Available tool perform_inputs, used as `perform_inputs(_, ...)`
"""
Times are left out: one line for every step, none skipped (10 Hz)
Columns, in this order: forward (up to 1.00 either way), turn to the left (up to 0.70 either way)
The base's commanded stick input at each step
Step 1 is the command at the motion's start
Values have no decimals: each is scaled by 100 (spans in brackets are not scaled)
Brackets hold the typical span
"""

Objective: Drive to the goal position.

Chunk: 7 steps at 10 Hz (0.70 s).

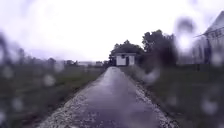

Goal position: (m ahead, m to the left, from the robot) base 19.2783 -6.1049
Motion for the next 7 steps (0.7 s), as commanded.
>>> perform_inputs(67,-13)
perform_inputs(67,-13)
perform_inputs(67,0)
perform_inputs(67,0)
perform_inputs(67,0)
perform_inputs(67,0)
perform_inputs(67,0)
